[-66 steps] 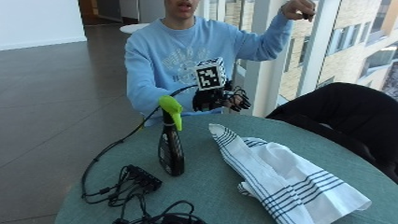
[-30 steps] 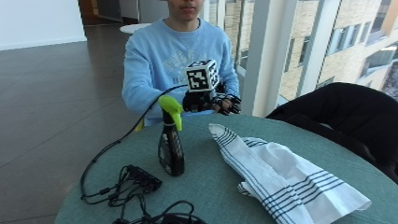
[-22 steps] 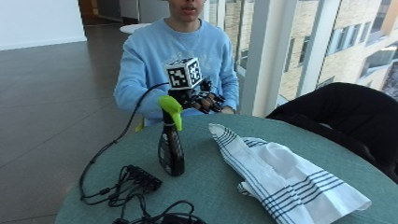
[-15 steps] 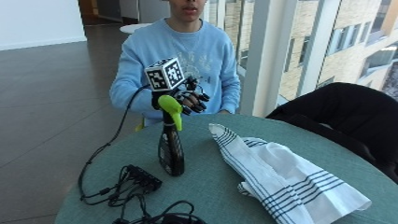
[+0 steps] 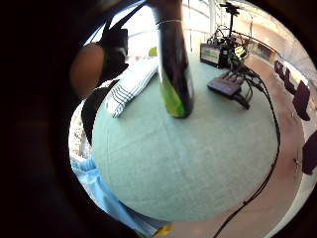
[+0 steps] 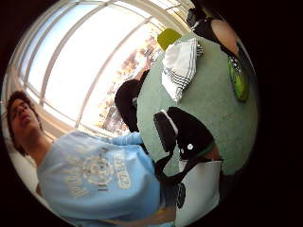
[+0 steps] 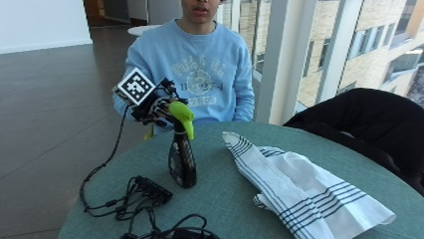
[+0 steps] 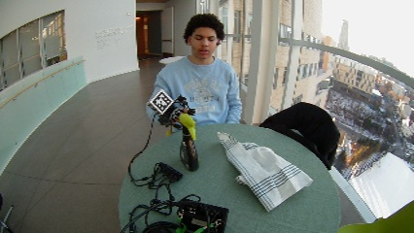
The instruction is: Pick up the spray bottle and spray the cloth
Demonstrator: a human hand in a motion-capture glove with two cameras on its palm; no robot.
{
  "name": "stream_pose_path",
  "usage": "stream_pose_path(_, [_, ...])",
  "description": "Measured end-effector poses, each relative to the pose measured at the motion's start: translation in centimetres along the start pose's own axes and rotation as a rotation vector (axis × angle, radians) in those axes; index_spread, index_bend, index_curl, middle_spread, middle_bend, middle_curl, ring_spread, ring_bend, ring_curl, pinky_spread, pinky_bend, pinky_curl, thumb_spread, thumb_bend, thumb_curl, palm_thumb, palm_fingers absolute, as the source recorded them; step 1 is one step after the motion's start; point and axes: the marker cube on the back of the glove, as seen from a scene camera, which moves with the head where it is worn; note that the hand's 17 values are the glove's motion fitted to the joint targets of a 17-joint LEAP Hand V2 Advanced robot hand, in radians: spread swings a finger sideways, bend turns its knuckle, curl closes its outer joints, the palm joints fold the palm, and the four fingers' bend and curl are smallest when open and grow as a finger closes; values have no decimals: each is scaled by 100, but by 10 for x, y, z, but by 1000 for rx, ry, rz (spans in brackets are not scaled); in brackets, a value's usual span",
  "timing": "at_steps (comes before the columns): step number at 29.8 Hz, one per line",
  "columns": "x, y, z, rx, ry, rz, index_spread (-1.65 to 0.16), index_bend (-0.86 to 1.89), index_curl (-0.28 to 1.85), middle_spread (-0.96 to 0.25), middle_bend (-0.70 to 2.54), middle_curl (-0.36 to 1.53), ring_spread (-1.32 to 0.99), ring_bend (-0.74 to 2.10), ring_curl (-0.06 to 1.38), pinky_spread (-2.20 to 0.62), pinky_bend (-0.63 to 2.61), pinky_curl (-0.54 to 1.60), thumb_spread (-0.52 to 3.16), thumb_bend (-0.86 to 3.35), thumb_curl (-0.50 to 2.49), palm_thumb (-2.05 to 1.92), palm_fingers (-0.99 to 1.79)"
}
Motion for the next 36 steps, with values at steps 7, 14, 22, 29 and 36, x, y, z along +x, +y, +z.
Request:
stream_pose_path(7, [31,-18,-4,107,-103,175,-39,12,26,-10,26,38,-6,30,32,17,21,33,115,-1,28,67,72])
stream_pose_path(14, [63,-36,0,85,-221,135,-39,9,24,-10,26,39,-6,31,33,17,24,35,115,-2,28,68,69])
stream_pose_path(22, [82,-75,15,132,-402,245,-38,9,22,-10,27,40,-6,33,34,16,28,36,114,-2,29,68,67])
stream_pose_path(29, [85,-101,36,92,-517,268,-38,11,21,-9,28,40,-6,33,34,16,29,37,112,-2,29,68,68])
stream_pose_path(36, [89,-118,51,76,-582,309,-37,6,19,-9,36,42,-7,38,34,15,25,35,109,-2,30,69,76])
